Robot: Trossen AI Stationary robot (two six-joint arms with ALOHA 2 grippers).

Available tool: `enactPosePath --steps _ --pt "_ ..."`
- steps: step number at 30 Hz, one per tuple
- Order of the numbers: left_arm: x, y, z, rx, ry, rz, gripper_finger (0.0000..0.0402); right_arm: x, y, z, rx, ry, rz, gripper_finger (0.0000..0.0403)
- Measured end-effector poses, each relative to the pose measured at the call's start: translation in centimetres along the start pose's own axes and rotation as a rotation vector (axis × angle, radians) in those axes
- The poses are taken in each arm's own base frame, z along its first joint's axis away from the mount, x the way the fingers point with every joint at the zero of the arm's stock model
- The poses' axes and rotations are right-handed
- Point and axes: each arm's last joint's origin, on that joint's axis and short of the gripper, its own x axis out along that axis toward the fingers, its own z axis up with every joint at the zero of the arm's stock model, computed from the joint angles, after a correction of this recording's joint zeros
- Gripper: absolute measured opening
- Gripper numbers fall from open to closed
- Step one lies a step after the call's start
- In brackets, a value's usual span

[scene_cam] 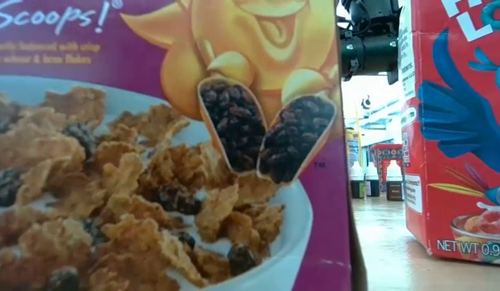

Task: Pick & Place Kitchen Items
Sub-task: Put the small orange food coloring bottle into the red basket

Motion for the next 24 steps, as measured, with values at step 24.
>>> enactPosePath --steps 24 --pt "0.14 -0.43 0.64 0.042 -0.079 -0.056 0.0043 -0.01 0.15 0.27 -0.015 -0.024 0.050 0.0053"
